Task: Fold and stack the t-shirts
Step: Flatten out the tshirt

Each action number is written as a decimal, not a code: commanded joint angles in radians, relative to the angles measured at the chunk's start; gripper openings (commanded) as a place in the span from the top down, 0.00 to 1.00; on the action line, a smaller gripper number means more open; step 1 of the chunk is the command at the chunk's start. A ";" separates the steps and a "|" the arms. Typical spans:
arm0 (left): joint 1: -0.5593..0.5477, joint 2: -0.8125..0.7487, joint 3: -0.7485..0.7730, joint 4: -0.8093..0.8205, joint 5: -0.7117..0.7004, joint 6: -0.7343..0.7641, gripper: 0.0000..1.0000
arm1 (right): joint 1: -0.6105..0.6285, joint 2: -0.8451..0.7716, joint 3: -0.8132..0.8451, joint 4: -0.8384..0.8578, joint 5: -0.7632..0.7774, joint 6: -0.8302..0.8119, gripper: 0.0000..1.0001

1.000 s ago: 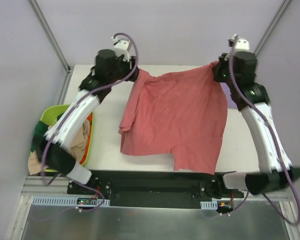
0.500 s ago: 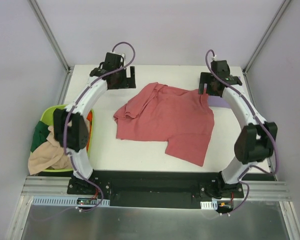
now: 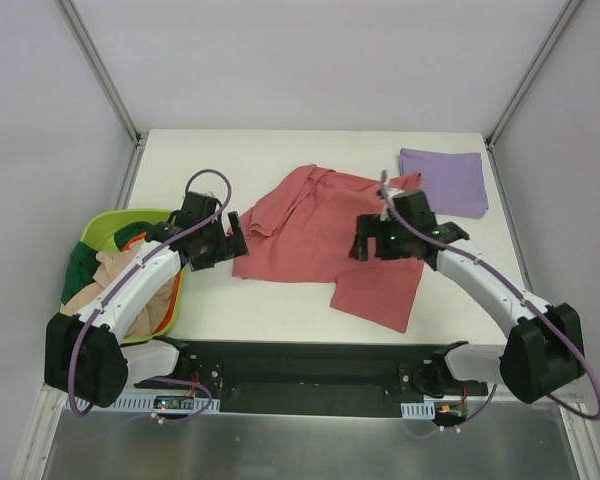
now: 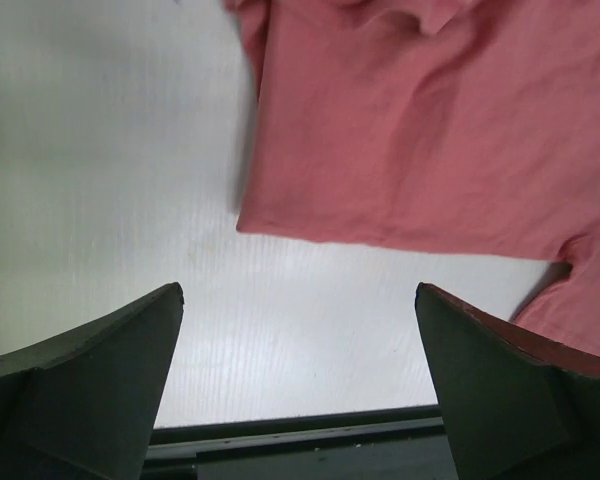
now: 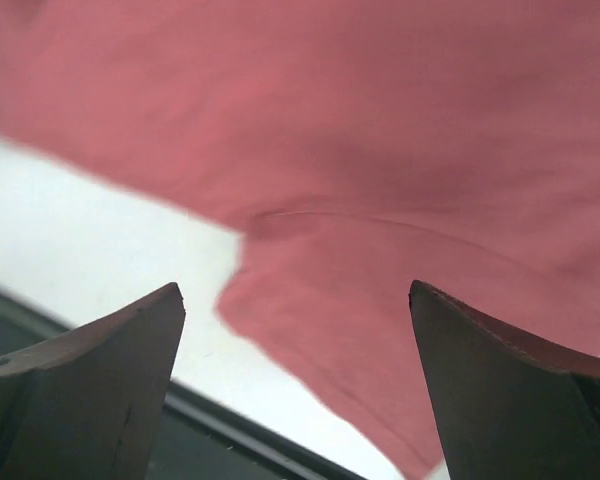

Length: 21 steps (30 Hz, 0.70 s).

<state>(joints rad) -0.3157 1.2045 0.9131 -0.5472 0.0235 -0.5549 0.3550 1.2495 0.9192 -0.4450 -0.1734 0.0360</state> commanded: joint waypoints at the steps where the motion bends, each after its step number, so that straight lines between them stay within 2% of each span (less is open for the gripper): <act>1: -0.013 -0.121 -0.063 0.003 0.010 -0.097 0.01 | 0.220 0.086 0.032 0.153 -0.173 0.059 0.04; 4: -0.013 -0.178 -0.088 0.003 -0.045 -0.099 0.01 | 0.291 0.232 0.065 0.265 -0.244 0.120 0.04; 9: -0.013 -0.194 -0.106 0.003 -0.025 -0.102 0.01 | 0.312 0.413 0.147 0.278 -0.244 0.195 0.04; 14: -0.013 -0.180 -0.125 0.001 0.010 -0.105 0.01 | 0.271 0.452 0.110 0.246 -0.173 0.225 0.04; 21: -0.013 -0.164 -0.123 0.003 0.004 -0.112 0.01 | 0.141 0.398 -0.037 0.218 -0.065 0.260 0.04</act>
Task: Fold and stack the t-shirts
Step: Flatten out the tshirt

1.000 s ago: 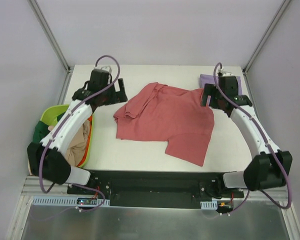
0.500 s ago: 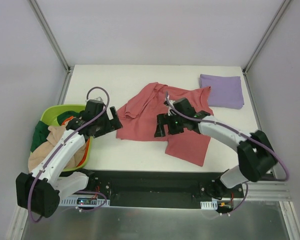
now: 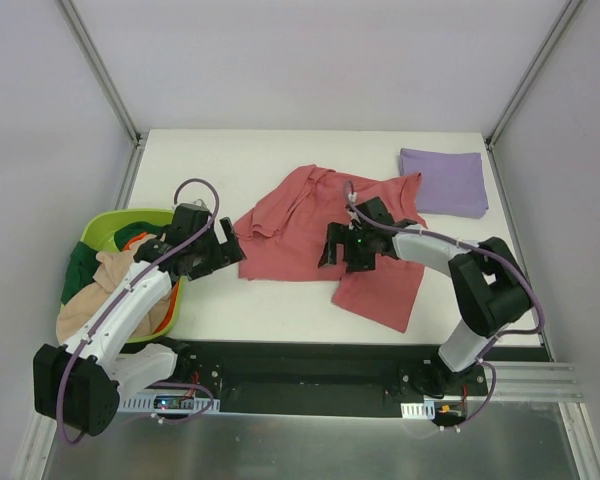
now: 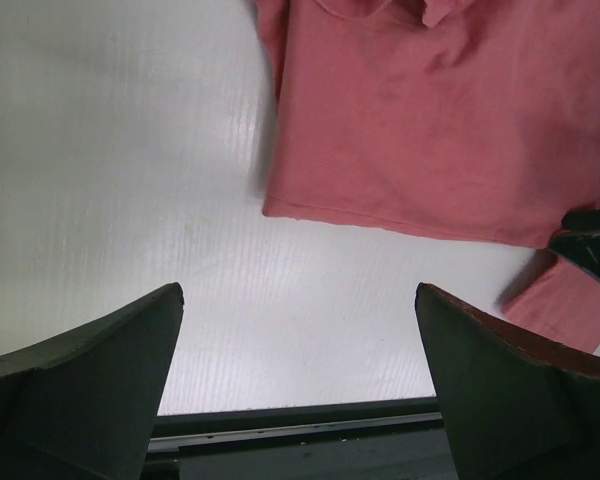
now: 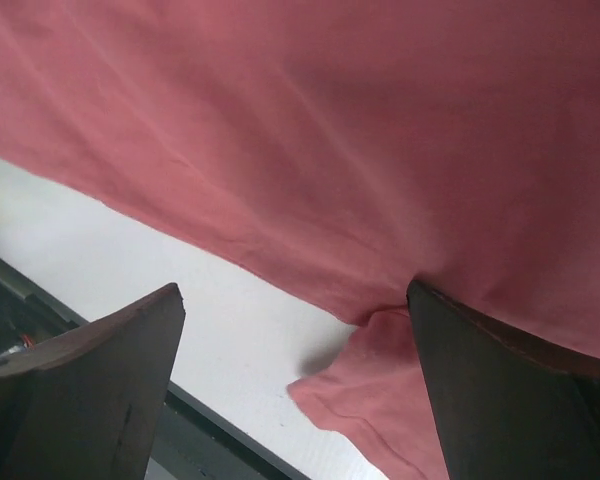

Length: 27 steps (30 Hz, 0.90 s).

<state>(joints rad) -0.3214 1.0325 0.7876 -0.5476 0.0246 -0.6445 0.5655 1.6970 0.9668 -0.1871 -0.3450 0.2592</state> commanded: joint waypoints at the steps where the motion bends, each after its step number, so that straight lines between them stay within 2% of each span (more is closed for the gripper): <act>1: -0.007 0.015 0.002 0.003 0.006 -0.024 0.01 | -0.097 -0.062 -0.105 -0.038 0.119 0.052 0.04; 5: -0.008 0.057 -0.004 0.005 0.018 -0.024 0.01 | -0.168 -0.109 -0.164 -0.045 0.153 0.086 0.04; 10: -0.024 0.119 -0.021 0.034 0.028 -0.040 0.03 | -0.177 -0.105 -0.157 -0.049 0.120 0.083 0.04; 15: -0.039 0.210 -0.042 0.122 -0.011 -0.066 0.17 | -0.177 -0.103 -0.152 -0.049 0.112 0.078 0.04; 17: -0.039 0.257 -0.027 0.161 -0.018 -0.057 0.25 | -0.176 -0.102 -0.152 -0.052 0.106 0.075 0.04; 22: -0.036 0.418 0.051 0.232 -0.049 0.014 0.30 | -0.179 -0.105 -0.155 -0.055 0.104 0.075 0.04; 24: -0.033 0.483 0.087 0.236 -0.070 0.038 0.40 | -0.182 -0.105 -0.157 -0.057 0.103 0.074 0.04; 27: -0.019 0.570 0.145 0.241 -0.069 0.052 0.45 | -0.190 -0.106 -0.155 -0.064 0.100 0.069 0.04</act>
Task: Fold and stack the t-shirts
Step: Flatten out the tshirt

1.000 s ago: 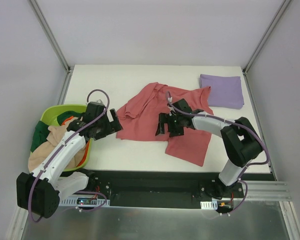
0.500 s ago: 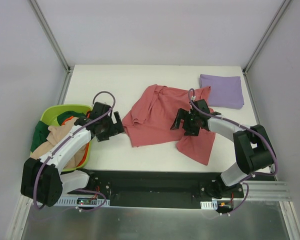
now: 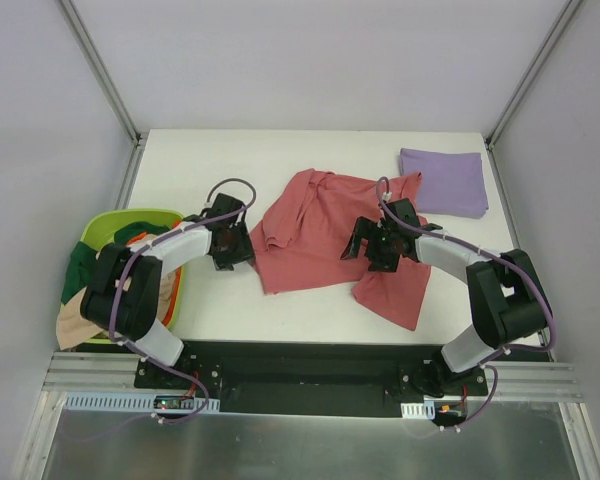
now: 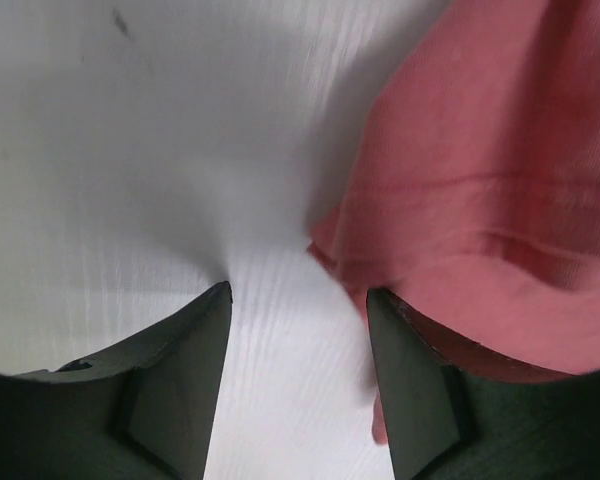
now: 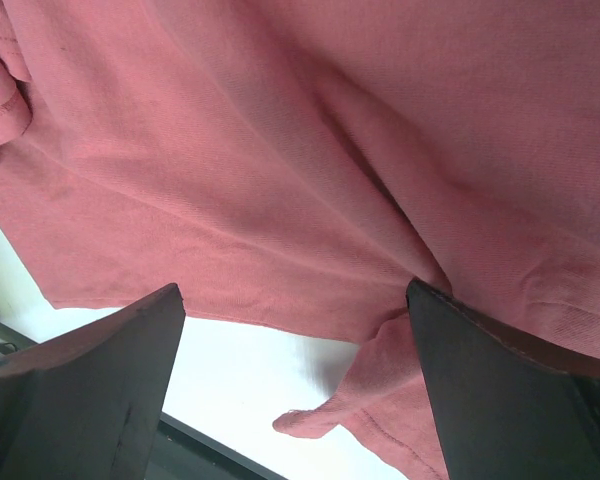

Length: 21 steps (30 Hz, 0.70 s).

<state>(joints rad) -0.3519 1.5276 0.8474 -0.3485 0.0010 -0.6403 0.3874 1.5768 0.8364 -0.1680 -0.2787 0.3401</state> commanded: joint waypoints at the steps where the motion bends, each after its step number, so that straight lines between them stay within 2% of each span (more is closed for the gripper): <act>1: 0.014 0.101 0.100 0.040 -0.052 0.053 0.49 | -0.013 0.012 -0.023 -0.087 0.035 -0.013 0.04; 3: 0.017 0.132 0.123 0.040 -0.064 0.054 0.58 | -0.016 0.006 -0.028 -0.094 0.041 -0.018 0.04; 6: 0.018 0.163 0.146 0.051 -0.038 0.065 0.65 | -0.028 0.002 -0.029 -0.103 0.053 -0.023 0.04; 7: 0.018 0.169 0.154 0.052 -0.027 0.073 0.72 | -0.030 0.000 -0.028 -0.108 0.055 -0.024 0.04; 9: 0.018 0.174 0.166 0.052 -0.009 0.090 1.00 | -0.038 0.003 -0.023 -0.117 0.053 -0.027 0.04; 11: 0.019 0.151 0.168 0.049 -0.045 0.102 1.00 | -0.044 0.003 -0.025 -0.122 0.059 -0.027 0.04; 14: 0.030 0.103 0.188 -0.013 -0.177 0.119 1.00 | -0.053 -0.001 -0.033 -0.122 0.058 -0.036 0.04; 18: 0.048 0.066 0.258 -0.116 -0.318 0.174 1.00 | -0.065 -0.003 -0.043 -0.128 0.055 -0.046 0.04; 21: 0.060 0.077 0.323 -0.156 -0.372 0.227 1.00 | -0.071 0.002 -0.043 -0.128 0.052 -0.049 0.04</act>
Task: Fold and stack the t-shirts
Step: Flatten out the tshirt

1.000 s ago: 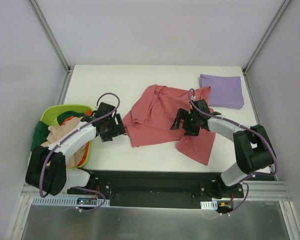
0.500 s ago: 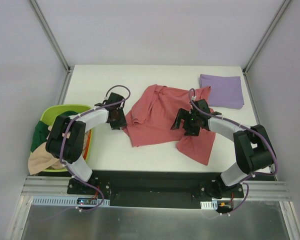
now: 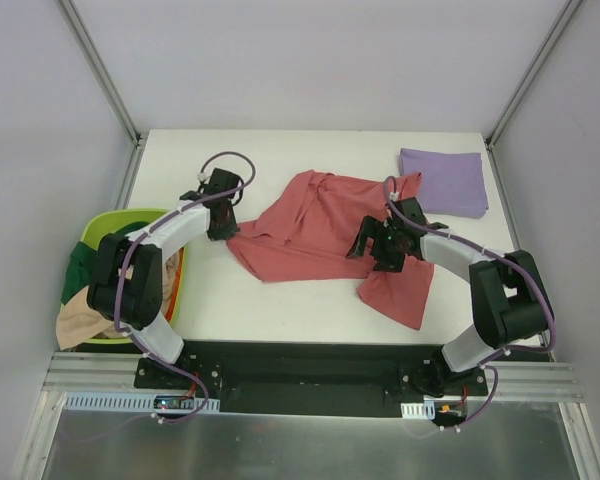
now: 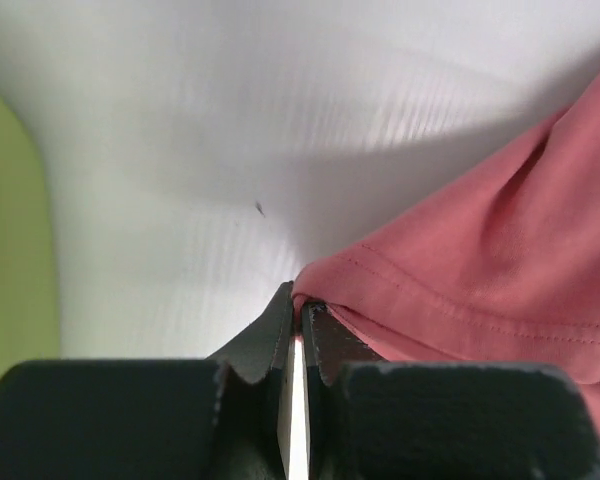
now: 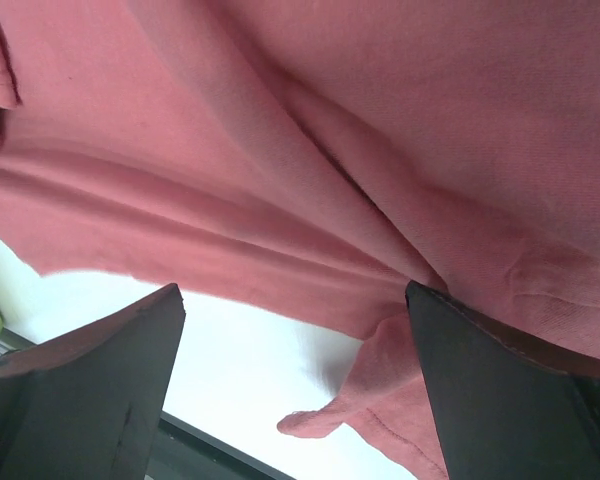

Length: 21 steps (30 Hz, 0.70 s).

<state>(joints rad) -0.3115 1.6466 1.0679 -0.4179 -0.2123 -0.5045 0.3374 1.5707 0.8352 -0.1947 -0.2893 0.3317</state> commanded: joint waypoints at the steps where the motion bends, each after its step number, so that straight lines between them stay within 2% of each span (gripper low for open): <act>1: 0.025 -0.030 0.128 -0.097 -0.168 0.102 1.00 | -0.021 0.011 -0.042 -0.101 0.061 -0.043 0.04; 5: 0.041 0.080 0.265 -0.127 -0.163 0.208 1.00 | -0.024 0.023 -0.031 -0.103 0.049 -0.045 0.04; 8: 0.045 0.182 0.435 -0.221 -0.197 0.247 1.00 | -0.026 0.026 -0.024 -0.110 0.056 -0.048 0.04; 10: 0.045 0.200 0.503 -0.257 -0.164 0.254 1.00 | -0.026 0.022 -0.027 -0.109 0.056 -0.054 0.04; 15: 0.045 0.069 0.442 -0.260 0.014 0.256 1.00 | -0.026 0.005 -0.028 -0.112 0.056 -0.062 0.04; 18: 0.045 -0.036 0.347 -0.260 0.050 0.225 1.00 | -0.028 -0.006 -0.038 -0.111 0.042 -0.074 0.04; 21: 0.045 -0.061 0.287 -0.259 0.030 0.222 0.98 | -0.028 -0.023 -0.048 -0.111 0.045 -0.083 0.04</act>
<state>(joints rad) -0.2836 1.6794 1.4086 -0.6495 -0.1780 -0.2867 0.3283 1.5665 0.8322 -0.1989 -0.3046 0.3008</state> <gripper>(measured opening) 0.009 0.963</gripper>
